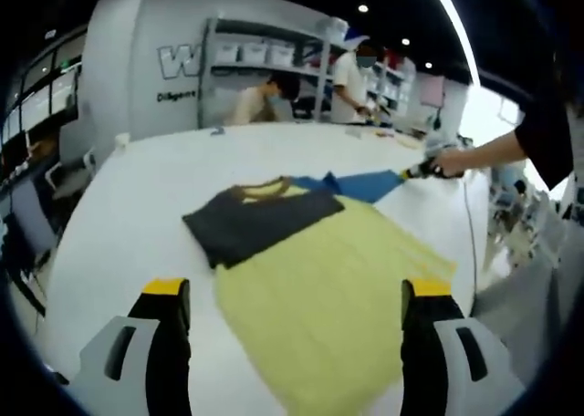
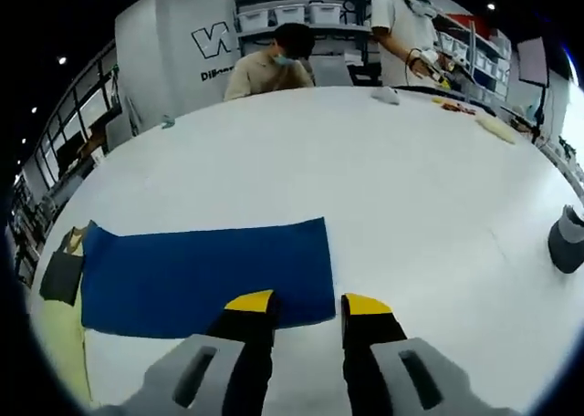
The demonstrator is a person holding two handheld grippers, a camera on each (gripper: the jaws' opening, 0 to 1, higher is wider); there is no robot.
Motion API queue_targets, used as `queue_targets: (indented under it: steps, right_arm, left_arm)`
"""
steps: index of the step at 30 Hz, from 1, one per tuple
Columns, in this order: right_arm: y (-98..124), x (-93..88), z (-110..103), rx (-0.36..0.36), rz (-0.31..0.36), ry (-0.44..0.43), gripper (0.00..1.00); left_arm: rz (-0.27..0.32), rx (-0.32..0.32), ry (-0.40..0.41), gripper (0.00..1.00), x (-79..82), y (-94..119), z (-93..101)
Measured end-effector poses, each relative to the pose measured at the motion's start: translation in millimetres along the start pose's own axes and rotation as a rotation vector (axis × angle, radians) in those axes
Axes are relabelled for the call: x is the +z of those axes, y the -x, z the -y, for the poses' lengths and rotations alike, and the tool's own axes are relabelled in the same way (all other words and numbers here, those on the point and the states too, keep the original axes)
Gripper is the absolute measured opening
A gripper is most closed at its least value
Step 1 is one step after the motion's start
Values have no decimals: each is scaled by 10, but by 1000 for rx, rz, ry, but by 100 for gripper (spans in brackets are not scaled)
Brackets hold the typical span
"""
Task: Fold the garment on the visible template until the final outline fits inside the template.
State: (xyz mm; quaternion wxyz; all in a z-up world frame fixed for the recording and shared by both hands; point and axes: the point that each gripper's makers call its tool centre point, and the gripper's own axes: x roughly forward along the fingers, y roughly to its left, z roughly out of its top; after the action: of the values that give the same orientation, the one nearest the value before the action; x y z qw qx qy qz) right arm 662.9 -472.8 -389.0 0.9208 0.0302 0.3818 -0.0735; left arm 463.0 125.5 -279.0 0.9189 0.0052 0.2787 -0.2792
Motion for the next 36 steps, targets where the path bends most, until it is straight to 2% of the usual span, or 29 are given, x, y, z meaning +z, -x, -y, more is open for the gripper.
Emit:
queue_targets:
  steps: [1,4,5,6,8,11,15,18,23,26,27,30,31,32,33,36]
  right_arm:
    - [54,-20,1,-8,-1,-10,21]
    - [3,44,6,7,38,-3,18]
    - [-23,32,61,2,24,-11,16]
    - [-23,29,64,-4,21,0,13]
    - [-45,29,-48,47,19,66,4]
    - [-14,23,-88,37,13,94,0]
    - [9,3,-106,60,2,65,0]
    - [68,-18,-140,82,3,6,0]
    - [193,70,-137,83,35,-21,0]
    - [252,86,-148,89,36,-5,0]
    - [360,85,-173,94,44,-13,0]
    - [445,186,-265,125,79,-34,0]
    - [451,202,-282,130,85,-26,0]
    - [479,273,-365,154,100,50,0]
    - [496,290,-396,162,99,66,0]
    - [540,365,-427,175,119,47,0]
  left_arm:
    - [13,0,41,90,7,6,22]
    - [28,2,43,90,45,37,60]
    - [27,2,42,90,50,42,74]
    - [28,3,42,89,35,30,66]
    - [29,2,44,88,29,24,66]
    - [28,0,63,88,1,2,53]
    - [42,1,75,87,53,8,40]
    - [47,-2,50,87,117,29,73]
    - [60,-7,34,87,168,40,69]
    - [76,-11,50,86,180,39,69]
    - [76,-15,51,86,174,36,76]
    - [74,-24,46,86,165,31,91]
    - [75,-24,45,86,165,32,92]
    - [81,-26,48,86,171,36,103]
    - [82,-28,50,85,170,38,106]
    - [86,-31,55,85,149,46,117]
